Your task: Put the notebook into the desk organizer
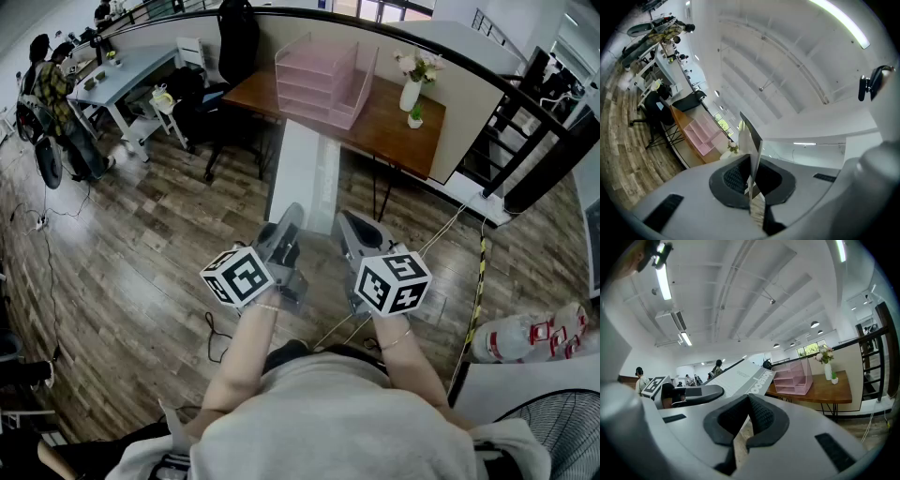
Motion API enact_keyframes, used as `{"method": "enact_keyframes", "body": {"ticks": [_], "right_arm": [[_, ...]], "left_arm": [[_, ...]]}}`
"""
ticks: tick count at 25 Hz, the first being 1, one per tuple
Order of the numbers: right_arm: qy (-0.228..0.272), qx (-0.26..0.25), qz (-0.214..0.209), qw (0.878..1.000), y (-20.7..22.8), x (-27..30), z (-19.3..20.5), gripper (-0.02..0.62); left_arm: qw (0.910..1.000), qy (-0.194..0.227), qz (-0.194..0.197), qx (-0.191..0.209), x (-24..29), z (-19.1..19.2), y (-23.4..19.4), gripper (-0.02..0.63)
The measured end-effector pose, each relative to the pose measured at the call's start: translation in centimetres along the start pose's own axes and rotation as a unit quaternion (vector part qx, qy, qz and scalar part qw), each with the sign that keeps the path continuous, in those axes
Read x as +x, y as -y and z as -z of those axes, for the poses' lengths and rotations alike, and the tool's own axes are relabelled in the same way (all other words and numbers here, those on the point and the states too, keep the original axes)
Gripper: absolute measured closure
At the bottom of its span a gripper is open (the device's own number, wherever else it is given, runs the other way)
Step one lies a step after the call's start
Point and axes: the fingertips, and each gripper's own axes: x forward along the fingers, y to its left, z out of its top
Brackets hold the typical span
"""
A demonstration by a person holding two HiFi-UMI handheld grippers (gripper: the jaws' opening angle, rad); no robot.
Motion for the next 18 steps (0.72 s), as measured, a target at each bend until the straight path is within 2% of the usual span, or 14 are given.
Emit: {"method": "enact_keyframes", "body": {"ticks": [10, 15, 18], "right_arm": [[-0.008, -0.023, -0.006, 1.0, -1.1, 0.4, 0.6, 0.586], [0.007, -0.02, -0.007, 1.0, -1.5, 0.6, 0.2, 0.586], [0.012, -0.023, -0.008, 1.0, -1.8, 1.0, -0.1, 0.584]], "left_arm": [[1.0, 0.006, -0.004, -0.005, 0.0, 0.2, -0.3, 0.588], [0.9998, -0.003, -0.009, 0.02, -0.5, 0.3, -0.5, 0.588], [0.9987, -0.008, -0.016, 0.048, -0.6, -0.1, -0.9, 0.588]]}}
